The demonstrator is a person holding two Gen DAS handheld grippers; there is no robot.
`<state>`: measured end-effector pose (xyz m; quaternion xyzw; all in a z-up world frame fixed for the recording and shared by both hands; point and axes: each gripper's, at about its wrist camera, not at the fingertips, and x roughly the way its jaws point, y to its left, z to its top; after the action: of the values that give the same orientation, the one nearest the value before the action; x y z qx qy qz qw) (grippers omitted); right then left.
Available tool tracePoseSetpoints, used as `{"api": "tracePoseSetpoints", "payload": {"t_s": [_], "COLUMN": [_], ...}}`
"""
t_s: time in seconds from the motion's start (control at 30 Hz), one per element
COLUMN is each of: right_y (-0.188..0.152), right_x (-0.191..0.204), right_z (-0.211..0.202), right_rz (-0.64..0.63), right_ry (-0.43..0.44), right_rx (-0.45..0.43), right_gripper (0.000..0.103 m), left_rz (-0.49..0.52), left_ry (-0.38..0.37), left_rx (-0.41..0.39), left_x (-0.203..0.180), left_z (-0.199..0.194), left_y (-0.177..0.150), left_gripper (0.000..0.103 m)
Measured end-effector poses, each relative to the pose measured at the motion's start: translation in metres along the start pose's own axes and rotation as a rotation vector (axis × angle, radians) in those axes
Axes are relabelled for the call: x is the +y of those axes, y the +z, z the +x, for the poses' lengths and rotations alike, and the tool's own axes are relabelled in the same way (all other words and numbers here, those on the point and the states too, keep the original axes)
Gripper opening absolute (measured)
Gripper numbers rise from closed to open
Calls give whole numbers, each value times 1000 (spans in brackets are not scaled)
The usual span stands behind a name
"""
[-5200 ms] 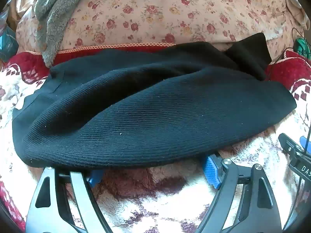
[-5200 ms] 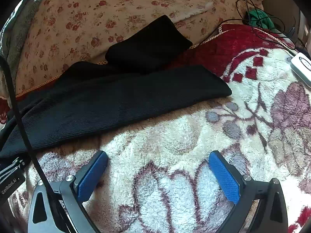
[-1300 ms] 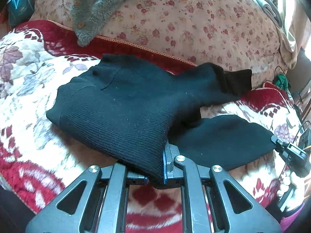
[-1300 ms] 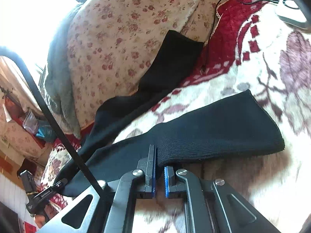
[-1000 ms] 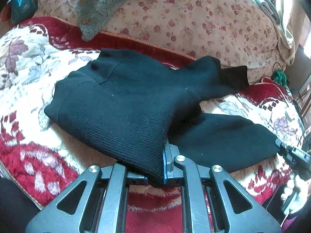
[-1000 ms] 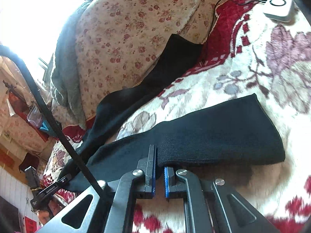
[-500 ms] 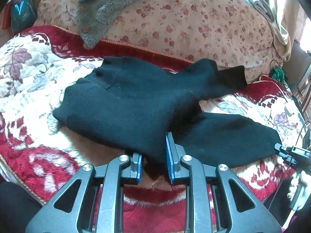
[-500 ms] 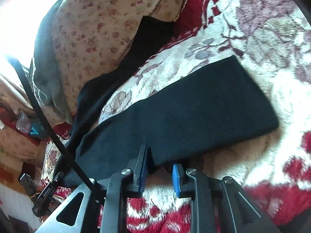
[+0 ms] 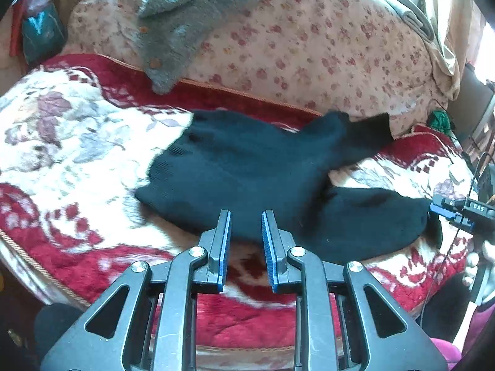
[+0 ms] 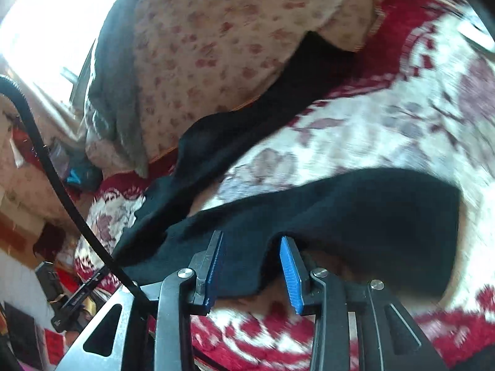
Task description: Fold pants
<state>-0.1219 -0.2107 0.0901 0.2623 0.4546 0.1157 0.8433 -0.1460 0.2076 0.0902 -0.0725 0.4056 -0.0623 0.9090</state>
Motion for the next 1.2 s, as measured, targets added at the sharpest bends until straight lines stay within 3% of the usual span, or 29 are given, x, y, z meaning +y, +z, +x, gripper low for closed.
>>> {"api": "tracePoseSetpoints", "payload": {"t_s": [0.1,0.2,0.23,0.5,0.63,0.7,0.97,1.2], "right_y": [5,12,13,33,49,56,72,76], "right_x": [18,32,37,71,80,80,79,83], "right_z": [7,20,24,97,129,143,191,208], "right_rz": [-43,-63,-67,-81,-67,-47,-1,-1], "right_ry": [56,104,111,192,206,208,199,199], "right_rx": [19,39,47,134,148,159,216,227], "right_gripper": [35,35,35,36,37,42,44,47], "left_rz": [-27,-82,-108,-101,-75,-77,-56,-3], "left_ry": [38,45,25,-61,-70,-68,-185,-172], "left_rx": [-25,-45,-53,61,115,149,267,344], "left_x": [23,46,54,70,76,83,92,88], "left_z": [-8,-3,0,70,106,120,162,198], "left_y": [9,23,29,71,88,95,127,132], "left_gripper": [24,54,56,56,56,56,56,56]}}
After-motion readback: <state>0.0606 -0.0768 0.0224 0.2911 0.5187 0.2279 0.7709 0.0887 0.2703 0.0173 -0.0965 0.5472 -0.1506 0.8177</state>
